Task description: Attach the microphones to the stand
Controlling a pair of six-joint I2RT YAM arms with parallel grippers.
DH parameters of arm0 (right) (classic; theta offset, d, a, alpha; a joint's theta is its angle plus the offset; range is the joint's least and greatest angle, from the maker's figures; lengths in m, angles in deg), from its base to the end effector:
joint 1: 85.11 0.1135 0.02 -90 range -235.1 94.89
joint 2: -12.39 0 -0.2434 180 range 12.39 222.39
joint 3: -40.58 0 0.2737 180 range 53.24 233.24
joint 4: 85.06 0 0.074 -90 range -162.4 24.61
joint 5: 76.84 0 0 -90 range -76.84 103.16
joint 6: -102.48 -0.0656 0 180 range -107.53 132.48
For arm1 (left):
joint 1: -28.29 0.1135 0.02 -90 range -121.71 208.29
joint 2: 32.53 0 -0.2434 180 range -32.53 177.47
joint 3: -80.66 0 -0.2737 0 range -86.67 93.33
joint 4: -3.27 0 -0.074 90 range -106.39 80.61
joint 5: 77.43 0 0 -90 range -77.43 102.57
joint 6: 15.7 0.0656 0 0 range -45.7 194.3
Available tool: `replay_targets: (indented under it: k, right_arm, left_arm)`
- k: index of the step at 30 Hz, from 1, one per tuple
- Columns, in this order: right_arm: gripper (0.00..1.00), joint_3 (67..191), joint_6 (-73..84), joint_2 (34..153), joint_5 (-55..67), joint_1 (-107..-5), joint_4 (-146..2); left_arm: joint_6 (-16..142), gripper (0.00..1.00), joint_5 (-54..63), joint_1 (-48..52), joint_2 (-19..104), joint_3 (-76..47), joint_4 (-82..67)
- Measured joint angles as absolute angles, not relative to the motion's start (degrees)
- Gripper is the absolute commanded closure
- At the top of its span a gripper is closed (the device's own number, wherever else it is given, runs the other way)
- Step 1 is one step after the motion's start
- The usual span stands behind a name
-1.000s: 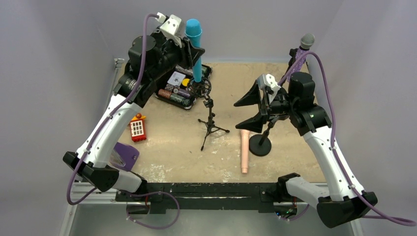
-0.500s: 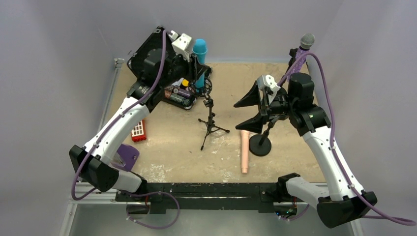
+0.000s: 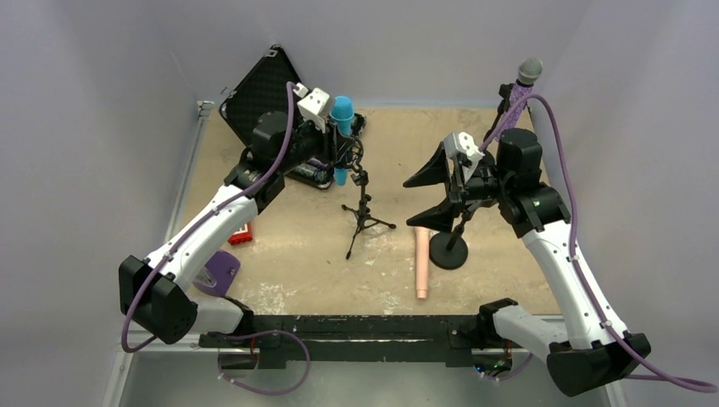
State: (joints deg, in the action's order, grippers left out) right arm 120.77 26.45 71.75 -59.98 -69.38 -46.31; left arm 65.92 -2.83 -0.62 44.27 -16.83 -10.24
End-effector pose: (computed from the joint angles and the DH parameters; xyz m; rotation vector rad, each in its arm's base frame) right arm 0.2143 0.1256 0.3916 -1.2409 1.3210 1.2009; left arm 0.3179 -0.1954 0.3591 0.5126 1.6774 -0.7090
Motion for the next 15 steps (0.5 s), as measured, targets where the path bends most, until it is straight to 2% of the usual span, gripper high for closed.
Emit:
replay_targets:
  k: [1, 2, 3, 5, 11, 15]
  right_arm:
    - [0.11, 120.73, 26.43, 71.70, -60.03, -69.38, -46.35]
    - [0.11, 120.70, 26.43, 71.64, -60.09, -69.38, -46.33]
    - [0.11, 120.70, 26.43, 71.61, -60.14, -69.38, -46.37]
    - [0.11, 120.70, 26.43, 71.61, -60.33, -69.38, -46.48]
    - [0.11, 120.38, 26.43, 71.20, -61.25, -69.40, -46.72]
    - [0.11, 120.38, 26.52, 71.05, -61.34, -69.40, -46.68]
  left_arm:
    - [65.79, 0.50, -2.79, -0.62, 44.16, -17.18, -9.97]
    - [65.48, 0.39, -2.72, -0.62, 44.05, -17.35, -9.89]
    - [65.07, 0.31, -2.59, -0.59, 43.85, -17.53, -9.75]
    - [64.28, 0.22, -2.37, -0.62, 43.15, -17.77, -9.84]
    - [62.84, 0.06, -0.27, -0.62, 38.89, -17.70, -12.42]
    - [62.66, 0.04, 1.82, -0.62, 35.30, -17.27, -15.07]
